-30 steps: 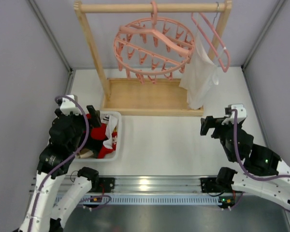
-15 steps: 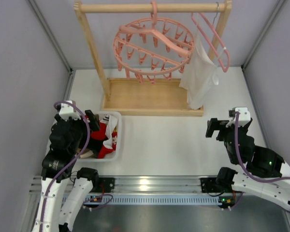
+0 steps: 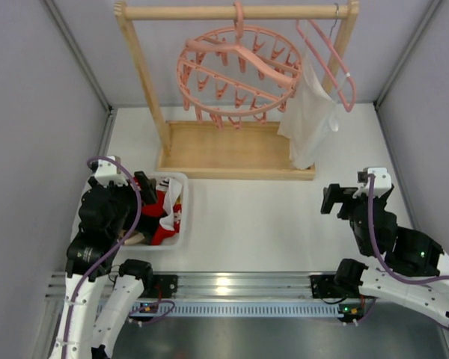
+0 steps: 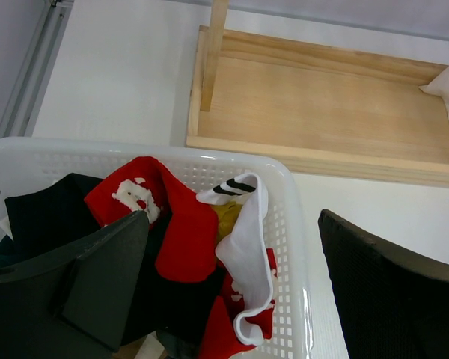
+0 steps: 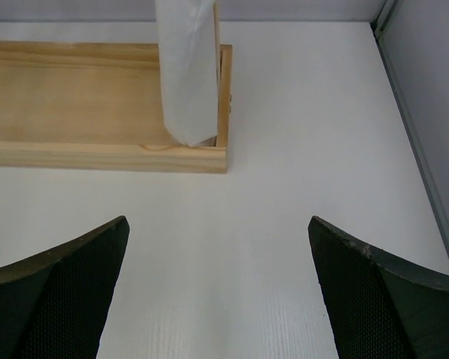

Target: Remove the socks clipped to the hanger

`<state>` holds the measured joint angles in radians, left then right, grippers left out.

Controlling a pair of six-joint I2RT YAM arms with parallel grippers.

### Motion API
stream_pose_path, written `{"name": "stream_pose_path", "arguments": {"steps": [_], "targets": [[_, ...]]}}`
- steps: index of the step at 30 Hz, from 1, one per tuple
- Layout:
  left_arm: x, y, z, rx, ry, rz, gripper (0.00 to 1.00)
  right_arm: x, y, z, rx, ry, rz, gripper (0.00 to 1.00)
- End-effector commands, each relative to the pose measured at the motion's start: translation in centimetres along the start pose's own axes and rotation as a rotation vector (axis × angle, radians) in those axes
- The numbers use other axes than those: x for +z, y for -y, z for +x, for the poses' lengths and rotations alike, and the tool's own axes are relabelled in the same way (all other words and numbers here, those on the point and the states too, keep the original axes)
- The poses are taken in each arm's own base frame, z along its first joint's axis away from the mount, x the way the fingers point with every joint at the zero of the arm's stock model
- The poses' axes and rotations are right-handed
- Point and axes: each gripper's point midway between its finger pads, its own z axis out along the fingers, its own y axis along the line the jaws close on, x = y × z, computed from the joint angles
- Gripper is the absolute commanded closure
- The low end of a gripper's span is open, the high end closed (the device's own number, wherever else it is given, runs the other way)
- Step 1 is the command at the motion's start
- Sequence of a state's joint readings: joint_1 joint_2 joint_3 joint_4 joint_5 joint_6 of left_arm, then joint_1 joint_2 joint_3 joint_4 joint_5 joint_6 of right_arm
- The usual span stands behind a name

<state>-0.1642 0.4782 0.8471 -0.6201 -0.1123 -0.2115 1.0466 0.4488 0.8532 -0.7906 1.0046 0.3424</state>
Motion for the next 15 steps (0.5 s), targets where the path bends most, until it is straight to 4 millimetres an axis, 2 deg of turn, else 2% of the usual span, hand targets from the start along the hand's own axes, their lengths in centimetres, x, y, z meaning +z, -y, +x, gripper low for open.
{"name": "stream_pose_path", "arguments": {"steps": [1, 15], "targets": [[0.28, 0.47, -1.04, -0.013, 0.049, 0.024, 0.02, -0.65, 0.72, -1.28, 0.037, 0.019, 0.002, 0.01], [0.44, 0.57, -0.76, -0.020, 0.040, 0.028, 0.02, -0.62, 0.73, -0.85, 0.045, 0.013, 0.003, 0.01]]}}
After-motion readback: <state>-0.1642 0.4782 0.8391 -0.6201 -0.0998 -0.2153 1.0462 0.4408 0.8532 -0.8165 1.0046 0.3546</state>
